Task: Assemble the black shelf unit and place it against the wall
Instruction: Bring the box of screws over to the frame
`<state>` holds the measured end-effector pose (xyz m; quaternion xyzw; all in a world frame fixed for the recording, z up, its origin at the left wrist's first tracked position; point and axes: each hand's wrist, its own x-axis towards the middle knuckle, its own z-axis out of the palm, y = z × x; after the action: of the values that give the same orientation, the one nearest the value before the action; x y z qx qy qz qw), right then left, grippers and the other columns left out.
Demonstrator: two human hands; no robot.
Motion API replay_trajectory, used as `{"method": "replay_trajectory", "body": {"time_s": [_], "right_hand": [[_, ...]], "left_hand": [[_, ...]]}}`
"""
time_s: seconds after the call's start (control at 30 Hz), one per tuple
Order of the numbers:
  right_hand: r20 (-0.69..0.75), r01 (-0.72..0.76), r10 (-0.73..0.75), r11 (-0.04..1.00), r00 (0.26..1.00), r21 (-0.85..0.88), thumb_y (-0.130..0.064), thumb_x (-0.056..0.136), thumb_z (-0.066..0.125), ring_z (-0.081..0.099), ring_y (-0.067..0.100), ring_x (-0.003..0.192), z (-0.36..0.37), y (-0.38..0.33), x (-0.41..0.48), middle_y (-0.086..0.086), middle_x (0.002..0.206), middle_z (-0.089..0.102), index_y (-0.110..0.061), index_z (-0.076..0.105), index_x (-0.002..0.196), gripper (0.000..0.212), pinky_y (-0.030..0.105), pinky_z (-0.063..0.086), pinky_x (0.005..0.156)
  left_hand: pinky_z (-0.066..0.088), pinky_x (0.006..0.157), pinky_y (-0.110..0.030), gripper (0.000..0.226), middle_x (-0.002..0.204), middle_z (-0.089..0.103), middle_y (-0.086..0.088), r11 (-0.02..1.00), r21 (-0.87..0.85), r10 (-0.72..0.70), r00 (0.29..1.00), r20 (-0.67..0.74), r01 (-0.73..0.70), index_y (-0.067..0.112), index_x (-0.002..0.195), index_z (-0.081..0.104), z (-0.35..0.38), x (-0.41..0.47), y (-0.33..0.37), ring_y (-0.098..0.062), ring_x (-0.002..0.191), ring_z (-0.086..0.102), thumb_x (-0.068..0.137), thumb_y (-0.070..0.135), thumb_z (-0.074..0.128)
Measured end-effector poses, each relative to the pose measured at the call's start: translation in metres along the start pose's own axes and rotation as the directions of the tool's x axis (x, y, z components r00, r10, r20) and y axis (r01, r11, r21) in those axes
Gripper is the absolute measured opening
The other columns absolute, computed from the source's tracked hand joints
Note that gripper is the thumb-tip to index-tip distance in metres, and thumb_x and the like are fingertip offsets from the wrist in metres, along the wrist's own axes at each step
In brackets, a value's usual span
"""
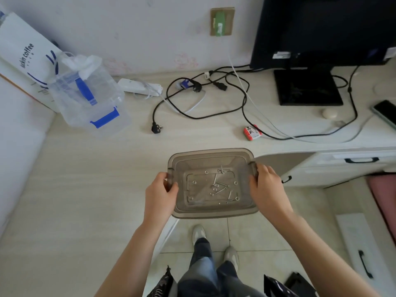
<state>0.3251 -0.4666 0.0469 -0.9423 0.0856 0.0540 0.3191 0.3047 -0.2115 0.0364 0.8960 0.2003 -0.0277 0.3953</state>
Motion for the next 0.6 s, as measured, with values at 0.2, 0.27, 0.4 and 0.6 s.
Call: {"method": "replay_trajectory", "body": {"time_s": [0.2, 0.27, 0.4, 0.6], "right_hand": [[0.009, -0.053, 0.053, 0.999, 0.999, -0.011, -0.013, 0.098, 0.049, 0.044, 0.024, 0.078, -0.021, 0.055, -0.044, 0.008, 0.097, 0.053, -0.002, 0.055, 0.105, 0.014, 0.031, 0.032, 0.068], [0.011, -0.076, 0.076, 0.997, 0.997, 0.0, -0.013, 0.099, 0.048, 0.047, 0.023, 0.08, -0.029, 0.071, -0.057, 0.011, 0.1, 0.055, -0.003, 0.056, 0.111, 0.018, 0.031, 0.035, 0.07], [-0.019, -0.129, 0.129, 0.992, 0.991, 0.012, -0.01, 0.097, 0.048, 0.046, 0.023, 0.08, -0.045, 0.094, -0.085, 0.007, 0.094, 0.051, -0.002, 0.057, 0.104, 0.014, 0.031, 0.034, 0.072], [-0.08, -0.202, 0.203, 0.979, 0.976, 0.013, -0.012, 0.097, 0.05, 0.05, 0.029, 0.081, -0.061, 0.114, -0.129, 0.009, 0.092, 0.053, -0.004, 0.057, 0.101, 0.012, 0.034, 0.038, 0.072]], "left_hand": [[0.042, 0.061, -0.024, 0.016, 0.07, 0.06, 0.004, 0.992, 0.094, 0.083, 0.996, 0.012, -0.084, 0.011, 0.11, 0.065, 0.032, -0.043, 0.006, -0.011, 0.067, 0.058, 0.095, 0.015, 0.065], [0.038, 0.058, -0.016, 0.015, 0.066, 0.057, 0.007, 0.991, 0.098, 0.094, 0.995, 0.025, -0.096, 0.011, 0.108, 0.066, 0.044, -0.058, 0.009, -0.007, 0.065, 0.056, 0.094, 0.015, 0.066], [0.037, 0.054, -0.01, 0.012, 0.063, 0.054, 0.008, 0.988, 0.099, 0.111, 0.992, 0.064, -0.117, 0.012, 0.104, 0.066, 0.062, -0.087, 0.015, -0.006, 0.061, 0.053, 0.092, 0.014, 0.067], [0.035, 0.058, -0.019, 0.023, 0.065, 0.051, 0.009, 0.973, 0.123, 0.178, 0.975, 0.13, -0.194, 0.006, 0.113, 0.065, 0.074, -0.12, 0.022, -0.006, 0.062, 0.05, 0.092, 0.016, 0.069]]}}
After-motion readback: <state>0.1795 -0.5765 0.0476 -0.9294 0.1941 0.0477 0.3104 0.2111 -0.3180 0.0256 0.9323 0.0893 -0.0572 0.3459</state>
